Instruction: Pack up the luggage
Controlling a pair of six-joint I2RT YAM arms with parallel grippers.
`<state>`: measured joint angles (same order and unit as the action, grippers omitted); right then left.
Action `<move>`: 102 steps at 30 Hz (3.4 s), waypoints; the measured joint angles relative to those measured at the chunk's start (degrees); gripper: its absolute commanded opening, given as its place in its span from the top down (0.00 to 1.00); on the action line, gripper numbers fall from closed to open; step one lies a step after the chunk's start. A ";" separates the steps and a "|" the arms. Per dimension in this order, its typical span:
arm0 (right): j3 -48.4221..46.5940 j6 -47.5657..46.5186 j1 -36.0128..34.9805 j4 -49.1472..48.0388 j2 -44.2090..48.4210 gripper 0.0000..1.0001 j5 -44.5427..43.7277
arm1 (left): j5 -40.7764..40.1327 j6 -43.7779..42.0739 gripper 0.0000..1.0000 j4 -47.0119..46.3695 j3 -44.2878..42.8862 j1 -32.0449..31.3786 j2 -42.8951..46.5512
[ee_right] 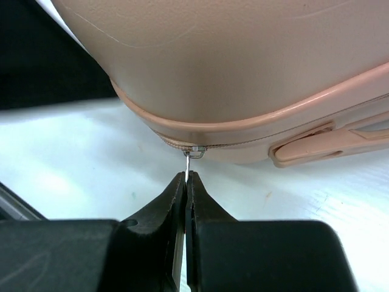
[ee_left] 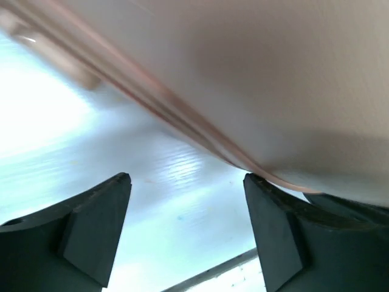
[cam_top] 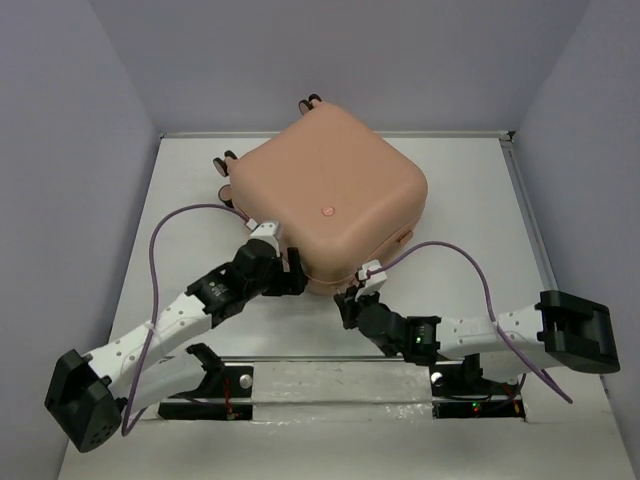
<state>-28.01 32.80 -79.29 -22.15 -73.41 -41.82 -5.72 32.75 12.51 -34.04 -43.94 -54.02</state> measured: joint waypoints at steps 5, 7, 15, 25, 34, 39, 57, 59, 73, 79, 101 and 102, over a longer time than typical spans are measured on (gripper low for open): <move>1.25 0.59 -0.31 1.60 2.60 0.93 0.94 | 0.92 -0.85 0.04 3.37 -7.78 17.11 1.66; 1.62 0.81 -0.42 1.68 3.02 0.93 1.57 | 0.98 0.52 0.03 -0.48 -10.82 22.25 1.01; 2.71 2.40 -3.48 1.09 4.52 0.93 7.28 | 7.39 5.66 0.01 -14.23 -21.49 36.68 -12.61; 2.73 1.92 -3.78 0.85 4.61 0.93 9.46 | 13.27 8.46 0.01 -15.89 -32.74 42.05 -33.83; 2.75 1.99 -3.78 0.72 4.61 0.93 9.66 | 18.16 12.83 0.01 -19.89 -37.16 42.18 -43.76; 2.78 2.16 -3.78 0.66 4.61 0.93 9.92 | 20.87 17.25 0.25 -26.18 -37.16 42.93 -46.62; 3.96 3.67 -3.63 3.08 8.85 0.93 10.38 | 18.53 18.47 0.94 -26.47 -34.67 42.88 -36.09; 4.66 3.72 -1.84 4.02 10.60 0.93 11.26 | 17.84 16.31 0.94 -22.86 -35.78 42.62 -32.68; 4.79 -3.04 21.64 20.33 24.28 0.93 34.53 | 1.88 15.87 0.94 -17.31 -15.04 45.66 -6.14; 2.99 -6.38 27.32 22.29 23.08 0.93 31.12 | -1.97 17.77 0.87 -14.10 -6.16 45.86 9.11; 1.46 -8.59 32.74 25.40 22.47 0.93 34.03 | -2.19 4.31 0.22 -0.33 -7.54 44.41 16.24; 1.49 -8.59 32.74 25.42 22.36 0.93 34.18 | -1.33 3.34 0.46 -0.98 -9.88 44.04 16.81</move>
<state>-26.52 24.21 -46.54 3.27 -51.05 -7.64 -7.05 36.10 11.53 -43.92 0.10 -37.21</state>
